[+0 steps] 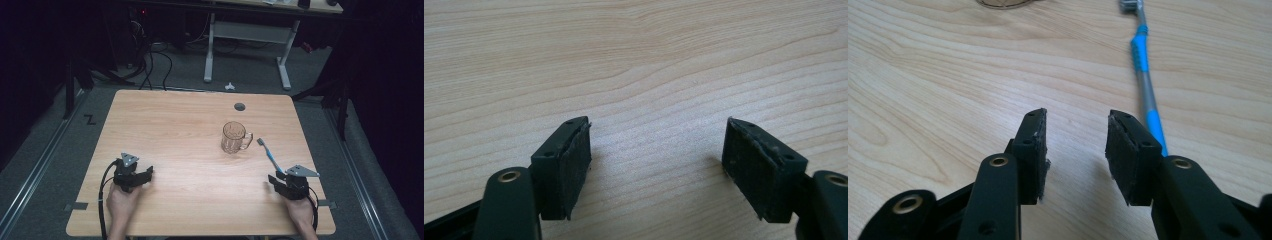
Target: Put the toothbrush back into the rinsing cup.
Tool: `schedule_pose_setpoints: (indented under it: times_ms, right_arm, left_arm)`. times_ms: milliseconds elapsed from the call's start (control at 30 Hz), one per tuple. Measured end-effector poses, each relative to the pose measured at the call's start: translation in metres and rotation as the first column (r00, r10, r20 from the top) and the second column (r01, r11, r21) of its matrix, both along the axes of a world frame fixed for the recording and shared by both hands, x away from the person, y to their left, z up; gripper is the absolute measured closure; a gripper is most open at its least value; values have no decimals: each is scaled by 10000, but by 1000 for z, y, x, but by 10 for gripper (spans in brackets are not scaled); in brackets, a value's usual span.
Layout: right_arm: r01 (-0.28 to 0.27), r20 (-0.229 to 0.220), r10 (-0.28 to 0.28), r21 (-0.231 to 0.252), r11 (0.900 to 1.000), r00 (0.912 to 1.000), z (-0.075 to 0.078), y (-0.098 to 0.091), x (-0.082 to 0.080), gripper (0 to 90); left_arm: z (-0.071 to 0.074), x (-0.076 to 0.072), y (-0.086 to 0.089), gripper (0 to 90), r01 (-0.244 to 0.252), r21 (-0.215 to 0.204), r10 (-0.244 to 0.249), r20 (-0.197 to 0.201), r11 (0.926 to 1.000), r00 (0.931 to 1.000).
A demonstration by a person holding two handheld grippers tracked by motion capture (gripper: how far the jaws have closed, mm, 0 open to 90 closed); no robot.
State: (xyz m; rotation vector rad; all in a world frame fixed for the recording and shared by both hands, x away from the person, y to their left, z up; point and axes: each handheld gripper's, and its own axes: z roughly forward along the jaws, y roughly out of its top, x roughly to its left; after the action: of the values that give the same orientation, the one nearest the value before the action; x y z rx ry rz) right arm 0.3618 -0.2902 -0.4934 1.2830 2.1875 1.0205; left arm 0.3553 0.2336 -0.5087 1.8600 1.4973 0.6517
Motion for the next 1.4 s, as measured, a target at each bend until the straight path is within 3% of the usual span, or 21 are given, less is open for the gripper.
schedule_pose_setpoints:
  times_ms: [700, 1400]
  right_arm:
    - [291, 161, -291, -24, 9996, 9994, 16, -16, 7, 640]
    - [78, 129, -69, -709, 9975, 9999, 34, -8, 31, 635]
  left_arm:
    - [0, 0, 0, 283, 4, 9, -4, -3, 10000, 10000]
    - [0, 0, 0, 282, -1, -15, 1, 5, 10000, 10000]
